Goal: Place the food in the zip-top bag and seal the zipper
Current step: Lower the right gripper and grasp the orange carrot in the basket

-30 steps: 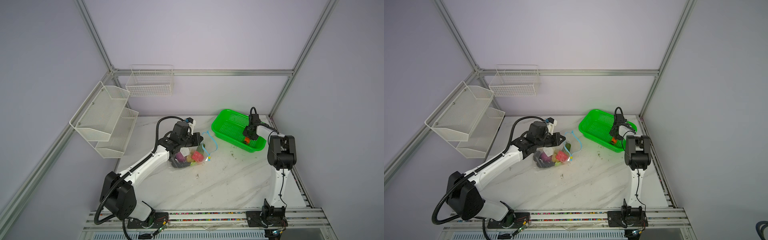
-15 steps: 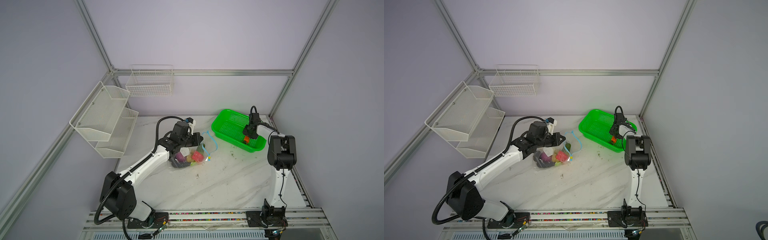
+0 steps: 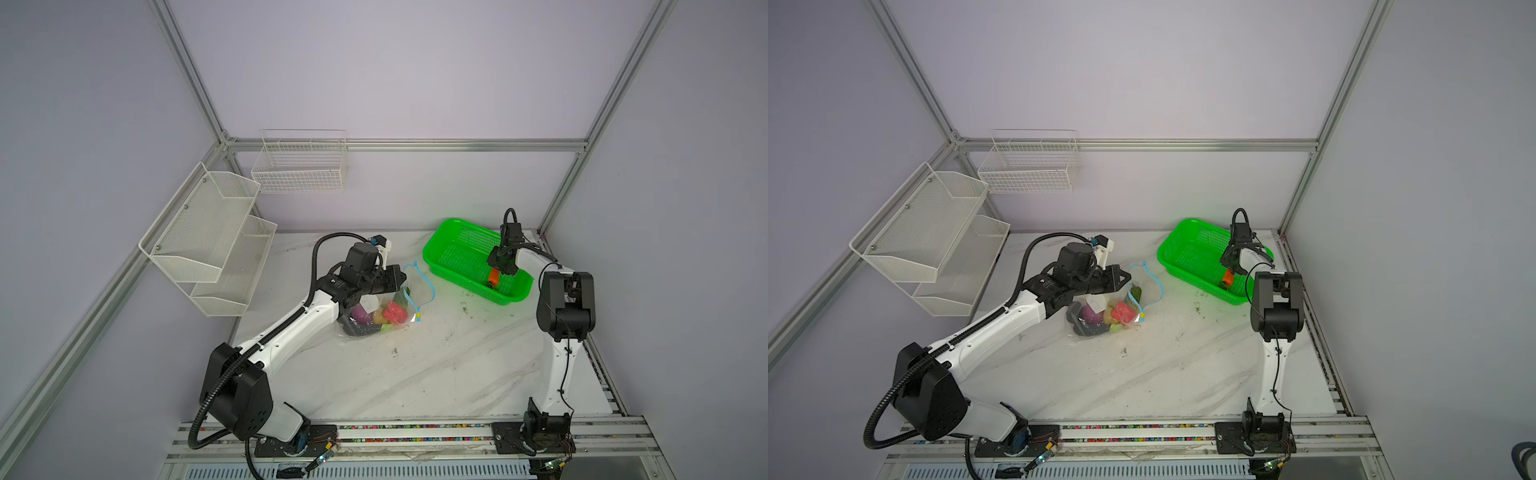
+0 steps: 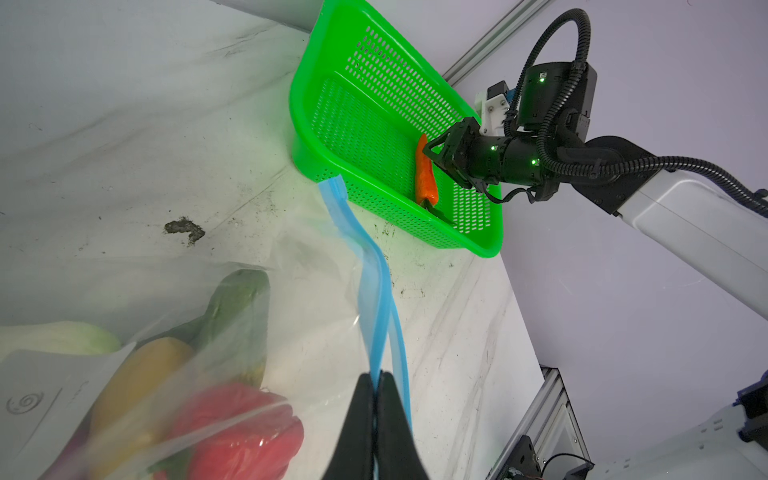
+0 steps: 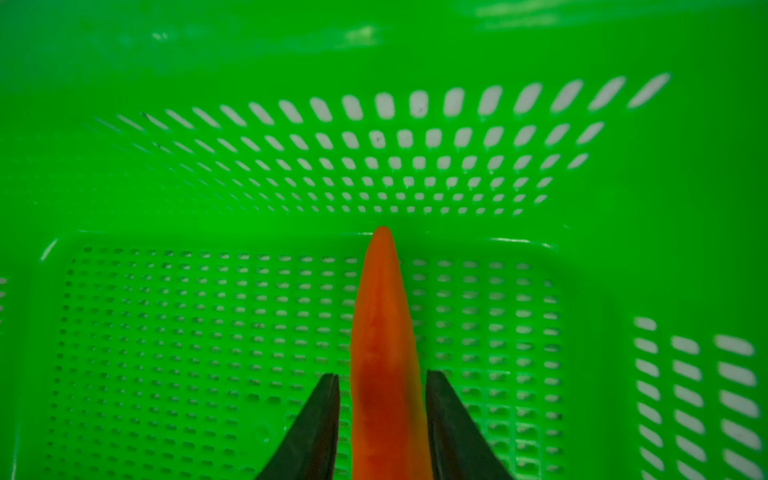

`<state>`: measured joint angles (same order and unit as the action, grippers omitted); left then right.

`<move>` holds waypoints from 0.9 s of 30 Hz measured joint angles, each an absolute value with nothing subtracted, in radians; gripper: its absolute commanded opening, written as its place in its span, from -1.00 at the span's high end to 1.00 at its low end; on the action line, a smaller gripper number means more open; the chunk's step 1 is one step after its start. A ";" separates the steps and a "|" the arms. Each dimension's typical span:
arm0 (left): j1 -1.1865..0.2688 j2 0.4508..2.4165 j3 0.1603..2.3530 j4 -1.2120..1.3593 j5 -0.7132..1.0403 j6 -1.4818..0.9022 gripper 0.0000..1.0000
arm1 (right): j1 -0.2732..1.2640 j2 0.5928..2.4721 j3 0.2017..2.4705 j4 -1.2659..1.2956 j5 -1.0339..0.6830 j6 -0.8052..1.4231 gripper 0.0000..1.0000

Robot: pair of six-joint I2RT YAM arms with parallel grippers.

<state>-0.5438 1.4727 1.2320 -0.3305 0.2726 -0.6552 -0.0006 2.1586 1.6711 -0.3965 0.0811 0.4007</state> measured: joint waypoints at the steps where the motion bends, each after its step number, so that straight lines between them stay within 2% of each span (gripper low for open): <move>1: -0.544 1.473 1.232 -0.331 0.273 -0.655 1.00 | -0.005 2.162 1.680 -0.396 0.080 0.392 0.22; 10: -0.544 1.473 1.232 -0.330 0.273 -0.662 1.00 | -0.037 2.252 1.769 -0.401 0.024 0.348 0.16; 20: -0.544 1.473 1.232 -0.330 0.273 -0.662 1.00 | -0.040 2.282 1.794 -0.422 -0.007 0.338 0.18; 27: -0.544 1.473 1.232 -0.331 0.273 -0.662 1.00 | -0.050 2.286 1.794 -0.428 -0.024 0.340 0.61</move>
